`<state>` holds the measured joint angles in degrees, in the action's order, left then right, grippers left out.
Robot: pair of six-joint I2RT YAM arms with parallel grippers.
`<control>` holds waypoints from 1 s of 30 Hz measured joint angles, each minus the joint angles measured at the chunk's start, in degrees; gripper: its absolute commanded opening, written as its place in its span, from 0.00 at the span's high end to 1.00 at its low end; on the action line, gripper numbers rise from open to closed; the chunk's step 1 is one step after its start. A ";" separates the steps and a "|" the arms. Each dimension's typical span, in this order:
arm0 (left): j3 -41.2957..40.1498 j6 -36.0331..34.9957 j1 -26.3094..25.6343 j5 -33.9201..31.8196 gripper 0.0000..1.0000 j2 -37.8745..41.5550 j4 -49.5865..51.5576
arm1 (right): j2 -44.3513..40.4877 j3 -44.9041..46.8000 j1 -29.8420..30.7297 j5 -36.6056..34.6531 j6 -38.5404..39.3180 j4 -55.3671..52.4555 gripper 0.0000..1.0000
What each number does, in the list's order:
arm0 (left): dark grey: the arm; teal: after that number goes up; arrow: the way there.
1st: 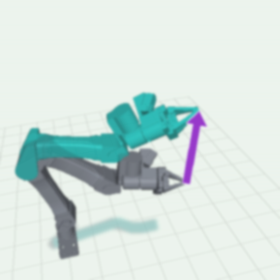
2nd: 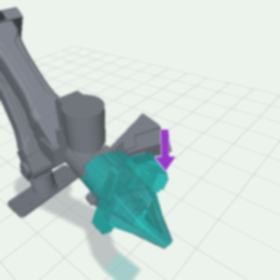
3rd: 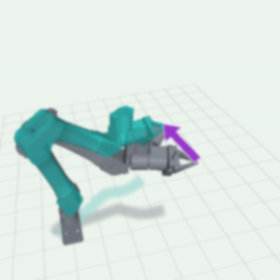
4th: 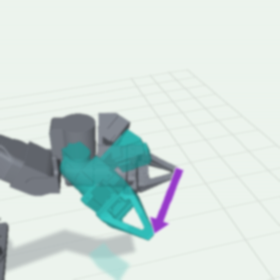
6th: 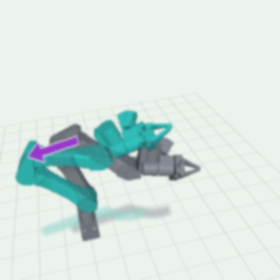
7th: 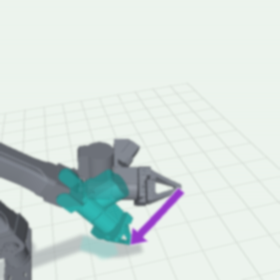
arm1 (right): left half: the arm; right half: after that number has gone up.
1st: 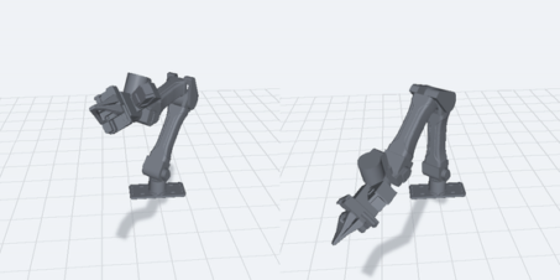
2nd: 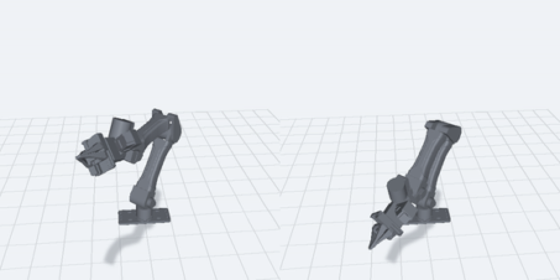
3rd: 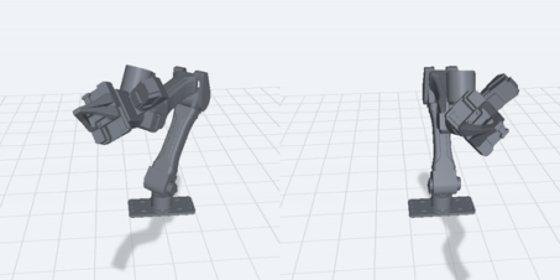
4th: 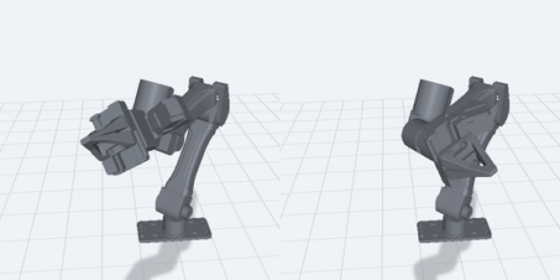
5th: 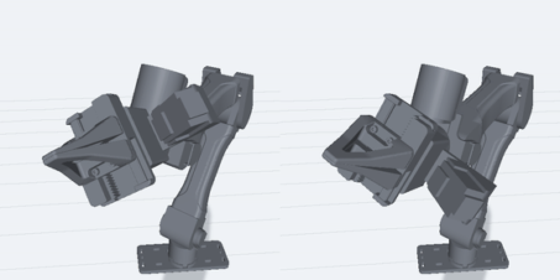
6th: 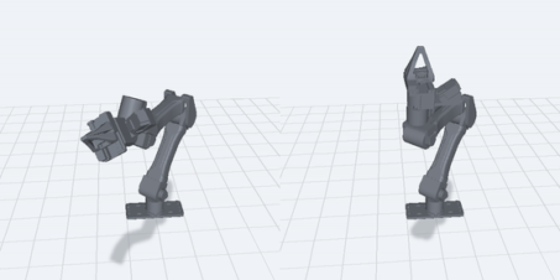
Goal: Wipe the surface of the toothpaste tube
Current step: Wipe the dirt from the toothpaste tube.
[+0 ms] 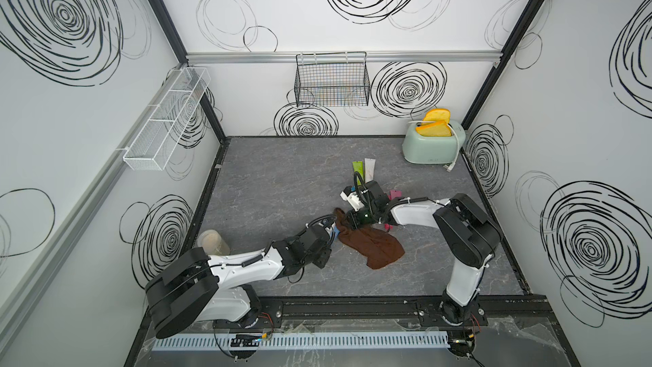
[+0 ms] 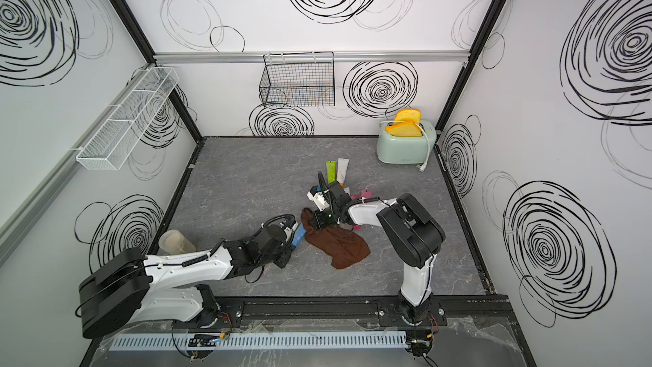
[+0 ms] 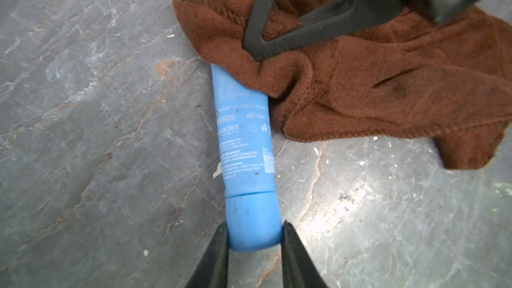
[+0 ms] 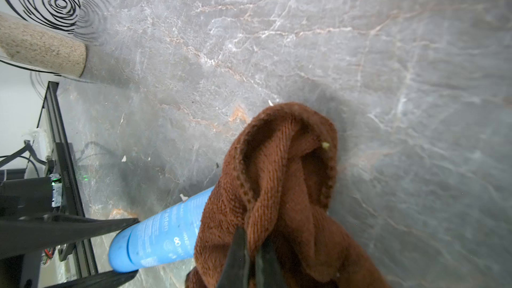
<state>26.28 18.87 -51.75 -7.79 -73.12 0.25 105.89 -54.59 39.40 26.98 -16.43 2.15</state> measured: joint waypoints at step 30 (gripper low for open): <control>-1.51 -0.26 0.00 0.72 1.00 2.67 -0.37 | 1.18 -3.82 -0.31 -5.88 -0.20 -4.17 1.00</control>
<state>24.77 18.61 -51.75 -7.07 -70.46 -0.12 107.07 -58.41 39.09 21.10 -16.62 -2.02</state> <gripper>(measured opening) 0.303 0.054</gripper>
